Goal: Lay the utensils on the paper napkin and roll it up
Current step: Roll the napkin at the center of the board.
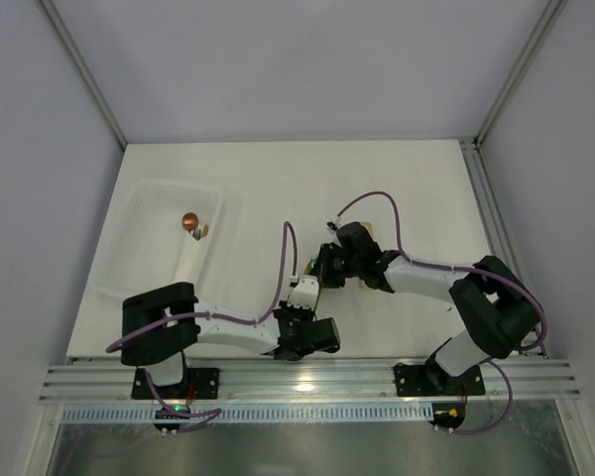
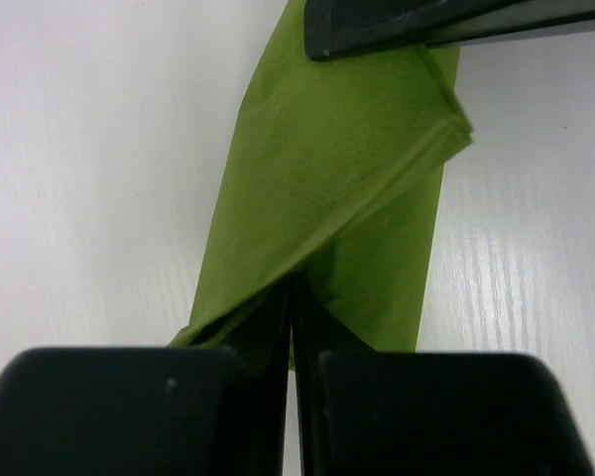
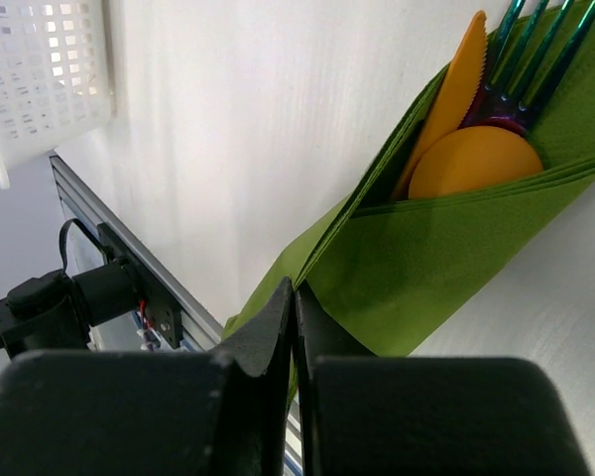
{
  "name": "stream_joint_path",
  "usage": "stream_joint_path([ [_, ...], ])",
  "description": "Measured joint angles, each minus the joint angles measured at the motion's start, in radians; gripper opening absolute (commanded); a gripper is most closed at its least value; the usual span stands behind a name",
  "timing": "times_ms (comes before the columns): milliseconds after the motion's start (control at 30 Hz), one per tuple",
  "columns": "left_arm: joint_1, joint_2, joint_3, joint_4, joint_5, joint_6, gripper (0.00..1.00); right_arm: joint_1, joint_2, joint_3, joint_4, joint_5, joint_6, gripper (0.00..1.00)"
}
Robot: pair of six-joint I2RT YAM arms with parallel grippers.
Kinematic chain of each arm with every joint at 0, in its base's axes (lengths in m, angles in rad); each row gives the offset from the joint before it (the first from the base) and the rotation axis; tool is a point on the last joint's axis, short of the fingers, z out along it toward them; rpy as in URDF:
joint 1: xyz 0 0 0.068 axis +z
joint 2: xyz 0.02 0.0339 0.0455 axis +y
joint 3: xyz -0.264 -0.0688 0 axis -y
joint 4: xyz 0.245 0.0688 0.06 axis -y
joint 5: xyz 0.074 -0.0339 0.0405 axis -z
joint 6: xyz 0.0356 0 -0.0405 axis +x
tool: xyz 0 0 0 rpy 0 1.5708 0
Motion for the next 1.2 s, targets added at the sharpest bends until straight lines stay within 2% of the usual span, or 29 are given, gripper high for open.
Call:
stream_joint_path([
  [500,-0.003,0.04,0.043,-0.074,-0.015,-0.109,0.0,-0.005,-0.084,0.026,-0.147,0.066,-0.1,0.04],
  [1200,0.013,0.041,0.038,-0.071,-0.016,-0.168,0.0,-0.007,-0.171,-0.12,-0.194,0.141,-0.127,0.03],
])
